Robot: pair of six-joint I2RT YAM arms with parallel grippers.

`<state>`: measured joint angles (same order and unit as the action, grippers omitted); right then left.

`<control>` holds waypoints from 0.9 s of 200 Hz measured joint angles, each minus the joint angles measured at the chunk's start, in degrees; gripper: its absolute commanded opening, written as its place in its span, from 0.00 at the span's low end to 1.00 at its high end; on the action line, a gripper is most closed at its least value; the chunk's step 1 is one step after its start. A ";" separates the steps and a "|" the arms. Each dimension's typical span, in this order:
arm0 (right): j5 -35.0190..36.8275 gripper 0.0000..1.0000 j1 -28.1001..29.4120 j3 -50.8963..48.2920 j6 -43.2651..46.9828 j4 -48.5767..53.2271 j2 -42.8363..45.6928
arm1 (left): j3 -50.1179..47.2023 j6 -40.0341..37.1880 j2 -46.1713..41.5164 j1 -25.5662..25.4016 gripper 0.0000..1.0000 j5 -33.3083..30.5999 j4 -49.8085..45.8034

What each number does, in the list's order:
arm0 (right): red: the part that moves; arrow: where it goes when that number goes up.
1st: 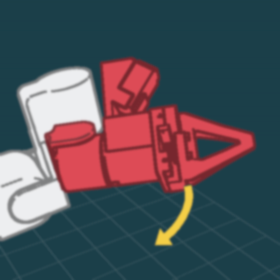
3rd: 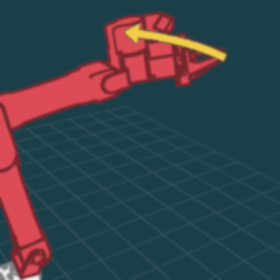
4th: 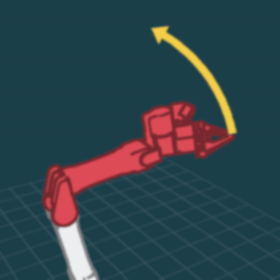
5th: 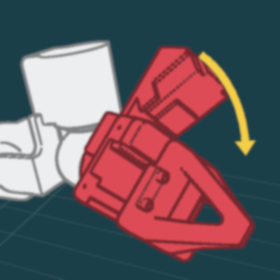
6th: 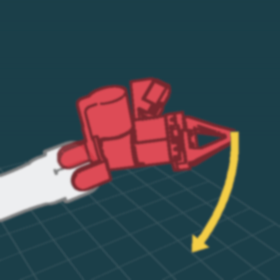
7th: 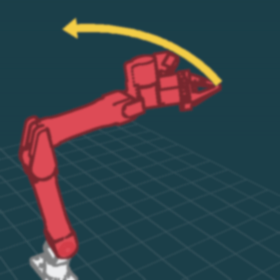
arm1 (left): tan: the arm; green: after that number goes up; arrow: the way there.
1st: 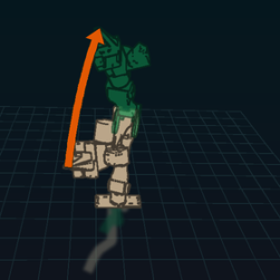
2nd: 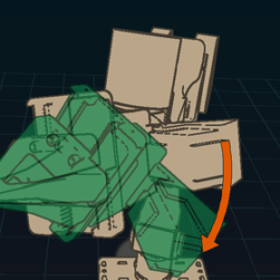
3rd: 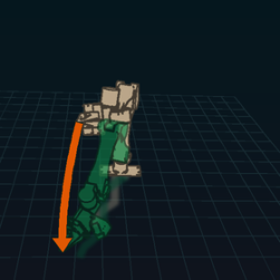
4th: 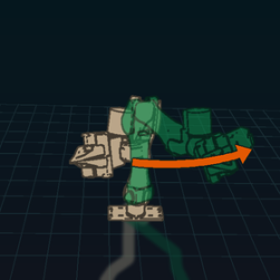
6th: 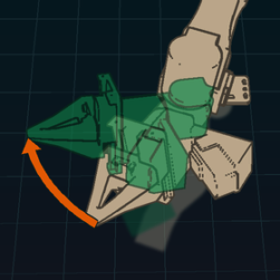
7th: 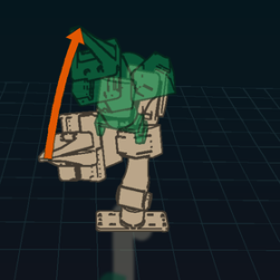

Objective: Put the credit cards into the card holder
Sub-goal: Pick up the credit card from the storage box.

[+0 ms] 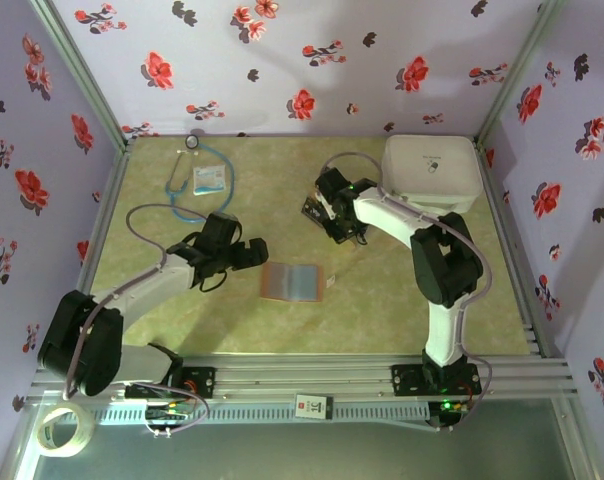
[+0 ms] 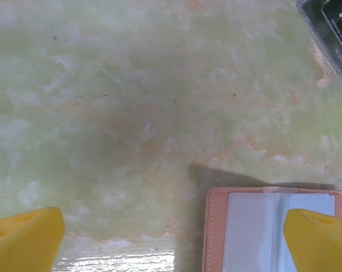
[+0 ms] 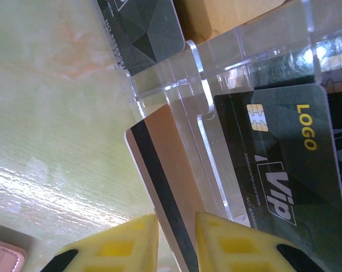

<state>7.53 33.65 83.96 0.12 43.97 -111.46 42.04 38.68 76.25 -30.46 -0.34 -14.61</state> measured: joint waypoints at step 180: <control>1.88 0.00 1.55 3.74 2.49 2.45 0.72 | 0.63 -0.02 1.55 0.11 1.00 1.95 0.83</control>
<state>9.41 35.20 87.70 2.61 46.41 -110.74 42.68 38.65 77.80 -30.35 1.61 -13.78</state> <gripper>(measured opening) 0.040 0.996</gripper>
